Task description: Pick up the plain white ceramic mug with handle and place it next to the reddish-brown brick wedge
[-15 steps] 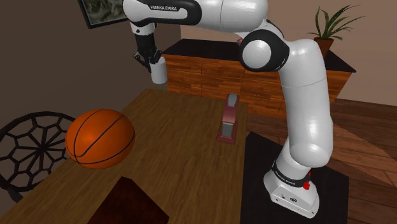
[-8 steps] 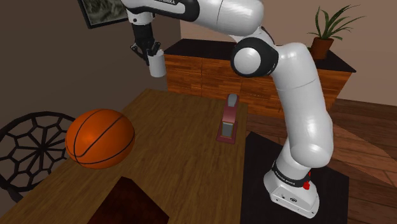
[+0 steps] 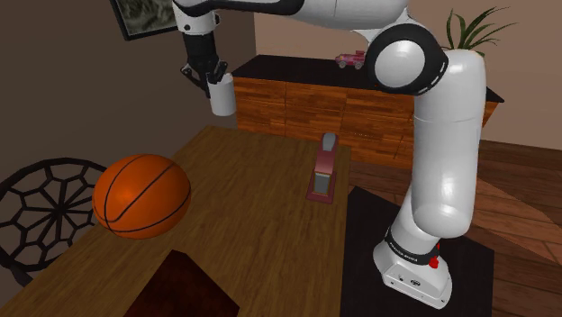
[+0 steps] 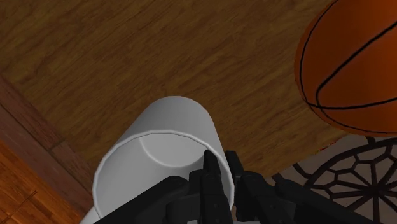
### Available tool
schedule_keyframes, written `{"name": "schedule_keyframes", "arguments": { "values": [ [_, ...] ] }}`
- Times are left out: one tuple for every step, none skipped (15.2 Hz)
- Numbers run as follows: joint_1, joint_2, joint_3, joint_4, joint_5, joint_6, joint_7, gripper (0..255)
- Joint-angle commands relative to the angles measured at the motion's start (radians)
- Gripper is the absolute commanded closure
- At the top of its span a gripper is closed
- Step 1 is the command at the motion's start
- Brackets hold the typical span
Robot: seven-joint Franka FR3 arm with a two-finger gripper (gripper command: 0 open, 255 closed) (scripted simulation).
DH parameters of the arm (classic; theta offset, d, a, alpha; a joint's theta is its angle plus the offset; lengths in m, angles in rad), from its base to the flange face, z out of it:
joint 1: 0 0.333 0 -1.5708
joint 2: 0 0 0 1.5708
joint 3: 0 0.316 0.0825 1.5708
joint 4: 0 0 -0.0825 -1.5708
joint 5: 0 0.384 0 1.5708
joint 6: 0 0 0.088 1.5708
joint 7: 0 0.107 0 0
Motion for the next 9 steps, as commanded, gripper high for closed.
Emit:
{"name": "schedule_keyframes", "arguments": {
  "values": [
    [0.016, -0.083, 0.013, -0.119, 0.007, 0.034, 0.038, 255],
    [0.024, -0.112, 0.02, -0.159, 0.01, 0.044, 0.055, 255],
    [0.033, -0.14, 0.027, -0.197, 0.013, 0.053, 0.072, 255],
    [0.041, -0.166, 0.034, -0.232, 0.016, 0.061, 0.089, 255],
    [0.05, -0.191, 0.041, -0.264, 0.019, 0.067, 0.106, 255],
    [0.059, -0.215, 0.048, -0.295, 0.022, 0.073, 0.124, 255],
    [0.068, -0.237, 0.056, -0.323, 0.025, 0.078, 0.142, 255],
    [0.077, -0.259, 0.064, -0.35, 0.029, 0.082, 0.159, 255],
    [0.086, -0.279, 0.073, -0.375, 0.032, 0.086, 0.178, 255]
  ]
}}
